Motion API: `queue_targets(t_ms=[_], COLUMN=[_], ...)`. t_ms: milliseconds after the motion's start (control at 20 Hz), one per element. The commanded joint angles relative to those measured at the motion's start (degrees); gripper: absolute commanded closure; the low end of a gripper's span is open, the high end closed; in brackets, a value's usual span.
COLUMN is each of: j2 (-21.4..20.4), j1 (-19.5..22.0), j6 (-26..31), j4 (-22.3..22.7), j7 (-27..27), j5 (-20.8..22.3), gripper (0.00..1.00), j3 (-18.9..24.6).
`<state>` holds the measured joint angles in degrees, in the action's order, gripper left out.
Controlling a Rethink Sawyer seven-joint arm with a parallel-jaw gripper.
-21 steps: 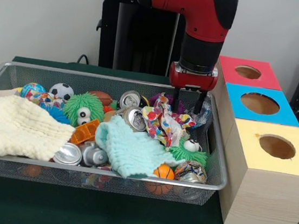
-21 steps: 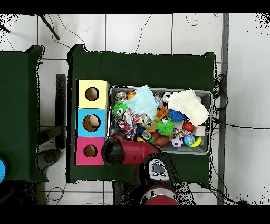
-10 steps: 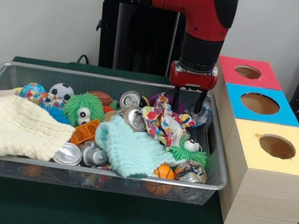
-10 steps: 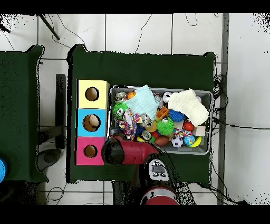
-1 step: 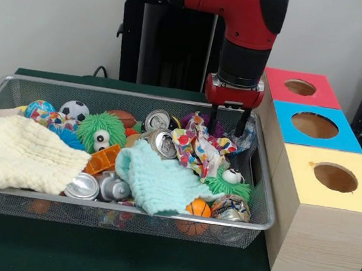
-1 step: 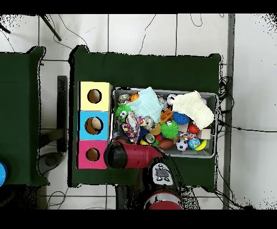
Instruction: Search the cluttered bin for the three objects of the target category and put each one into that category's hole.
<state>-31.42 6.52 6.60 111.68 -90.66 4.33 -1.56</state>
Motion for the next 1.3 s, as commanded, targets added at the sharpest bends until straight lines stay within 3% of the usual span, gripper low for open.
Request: queue_targets(t_ms=[50, 600, 900, 1300], j2=[-0.1, 1.1, 1.8, 2.5], j1=[-0.6, -1.0, -4.0, -5.0], j6=[-2.1, -1.0, -1.6, -0.4], j4=[0.8, 0.5, -0.4, -0.4], j7=[-11.4, -9.8, -11.6, -11.9], j5=[-1.1, -0.1, -1.7, -2.5], gripper=[0.0, 0.0, 0.0, 0.0], j3=[1.0, 2.1, 1.1, 0.1])
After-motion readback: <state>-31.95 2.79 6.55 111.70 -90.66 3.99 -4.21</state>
